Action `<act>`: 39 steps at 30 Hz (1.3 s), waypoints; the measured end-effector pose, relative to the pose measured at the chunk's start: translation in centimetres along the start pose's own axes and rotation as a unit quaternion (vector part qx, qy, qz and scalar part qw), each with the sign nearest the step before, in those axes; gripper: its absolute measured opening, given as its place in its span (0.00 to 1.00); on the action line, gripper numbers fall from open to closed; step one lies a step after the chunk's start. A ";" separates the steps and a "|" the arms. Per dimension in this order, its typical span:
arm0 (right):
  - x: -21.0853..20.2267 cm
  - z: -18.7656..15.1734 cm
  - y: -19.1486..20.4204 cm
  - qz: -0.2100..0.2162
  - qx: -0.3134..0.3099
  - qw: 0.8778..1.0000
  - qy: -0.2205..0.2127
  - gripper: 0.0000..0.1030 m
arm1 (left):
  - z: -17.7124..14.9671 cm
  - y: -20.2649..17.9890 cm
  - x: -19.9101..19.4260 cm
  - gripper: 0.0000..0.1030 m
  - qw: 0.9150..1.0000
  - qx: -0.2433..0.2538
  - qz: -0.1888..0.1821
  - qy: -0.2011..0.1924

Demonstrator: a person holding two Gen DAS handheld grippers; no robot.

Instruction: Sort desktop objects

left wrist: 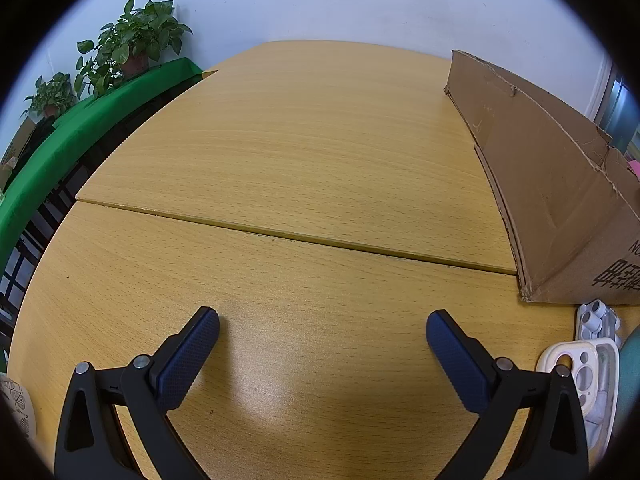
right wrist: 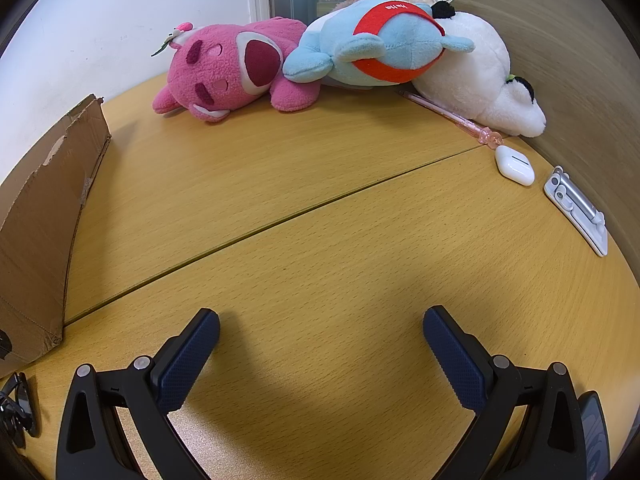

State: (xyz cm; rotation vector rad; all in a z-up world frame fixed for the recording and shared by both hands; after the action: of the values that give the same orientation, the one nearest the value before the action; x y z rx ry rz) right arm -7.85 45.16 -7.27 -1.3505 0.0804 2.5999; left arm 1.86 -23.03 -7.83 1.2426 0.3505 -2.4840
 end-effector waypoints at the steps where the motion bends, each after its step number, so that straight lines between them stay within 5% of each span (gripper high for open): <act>1: 0.0 0.0 0.0 0.000 0.000 1.000 0.000 1.00 | 0.0 0.0 0.0 1.00 1.000 0.000 0.000 0.000; 15: -0.1 -0.1 0.1 -0.004 0.005 1.000 0.000 1.00 | 0.1 0.0 0.0 1.00 1.000 -0.002 0.002 0.000; 21: -1.8 -1.8 1.6 0.013 -0.037 0.998 0.041 1.00 | 0.1 -0.2 0.0 1.00 1.000 -0.006 0.007 0.002; 25: -8.4 -3.8 5.0 0.015 -0.100 0.994 -0.036 1.00 | -0.8 0.4 -1.8 1.00 1.000 -0.026 0.017 -0.002; 31: -23.6 -5.1 11.0 0.189 -0.167 0.953 -0.171 1.00 | -1.5 -1.4 -16.1 1.00 0.987 -0.032 -0.046 -0.147; 34: -29.5 -6.8 14.6 0.272 -0.204 0.911 -0.235 1.00 | -2.2 -4.3 -22.9 1.00 0.975 -0.011 -0.104 -0.195; 36: -31.0 -8.4 17.9 0.316 -0.241 0.889 -0.228 1.00 | -3.1 -6.9 -25.4 1.00 0.968 0.009 -0.156 -0.194; 39: -30.2 -10.8 22.0 0.382 -0.252 0.875 -0.161 1.00 | -3.9 -10.1 -25.1 1.00 0.963 0.012 -0.224 -0.149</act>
State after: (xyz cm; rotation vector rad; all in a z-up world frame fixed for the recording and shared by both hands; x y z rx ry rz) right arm 12.97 17.23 10.02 -1.1382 -0.1663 3.6947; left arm 14.64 -7.69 10.83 0.8430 0.5746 -3.0116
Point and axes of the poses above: each gripper's, at about its wrist camera, not at the fingertips, and x roughly the way its jaws point, y to its left, z to its top, the point moved 3 cm from there along x, roughly the way its jaws point, and after that the axes turned 6 degrees about -x, right-handed, at the moved point
